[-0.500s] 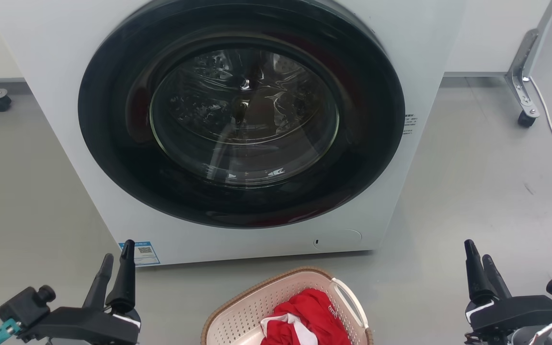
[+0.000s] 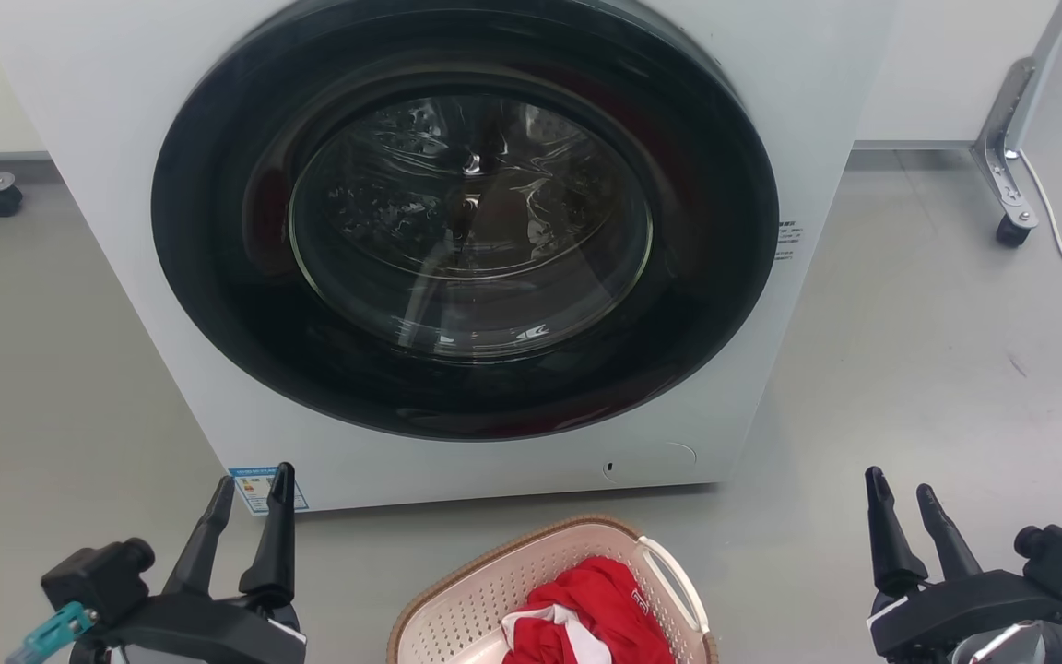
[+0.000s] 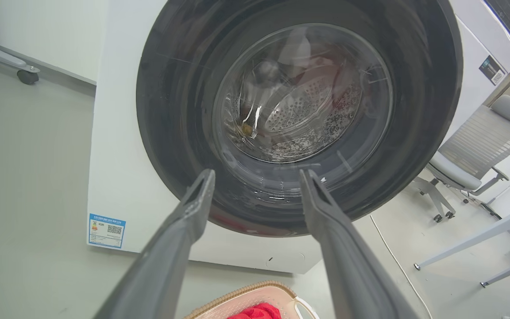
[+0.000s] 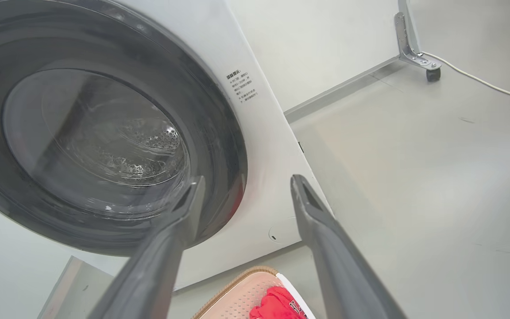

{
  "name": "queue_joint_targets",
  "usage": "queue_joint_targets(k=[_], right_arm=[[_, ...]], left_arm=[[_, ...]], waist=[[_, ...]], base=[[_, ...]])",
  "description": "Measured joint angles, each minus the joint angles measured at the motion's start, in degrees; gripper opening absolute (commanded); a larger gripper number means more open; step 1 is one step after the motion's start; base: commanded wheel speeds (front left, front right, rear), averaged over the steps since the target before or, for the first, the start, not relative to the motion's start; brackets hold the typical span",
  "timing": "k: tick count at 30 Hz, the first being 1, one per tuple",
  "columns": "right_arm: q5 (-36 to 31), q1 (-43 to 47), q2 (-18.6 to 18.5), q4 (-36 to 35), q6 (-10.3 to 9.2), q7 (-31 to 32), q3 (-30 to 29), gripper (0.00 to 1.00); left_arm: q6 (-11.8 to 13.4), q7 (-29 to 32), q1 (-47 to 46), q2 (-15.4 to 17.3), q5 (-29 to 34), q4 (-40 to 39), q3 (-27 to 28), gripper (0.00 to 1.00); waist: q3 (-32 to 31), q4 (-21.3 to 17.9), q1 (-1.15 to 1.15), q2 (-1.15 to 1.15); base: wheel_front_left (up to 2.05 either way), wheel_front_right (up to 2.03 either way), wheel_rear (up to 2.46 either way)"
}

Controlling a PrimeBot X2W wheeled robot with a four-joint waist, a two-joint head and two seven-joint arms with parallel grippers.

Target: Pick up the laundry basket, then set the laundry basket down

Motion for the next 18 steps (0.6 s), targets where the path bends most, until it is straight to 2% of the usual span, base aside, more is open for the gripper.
queue_joint_targets(k=[18], right_arm=[[-14.6, 0.0, -1.8, 1.2, -2.6, -3.7, 4.6, 1.0]], left_arm=[[2.6, -3.8, 0.0, 1.8, 13.7, 0.0, -4.8, 1.0]], waist=[[-0.3, 0.2, 0.0, 0.0]], base=[[0.0, 0.0, 0.0]])
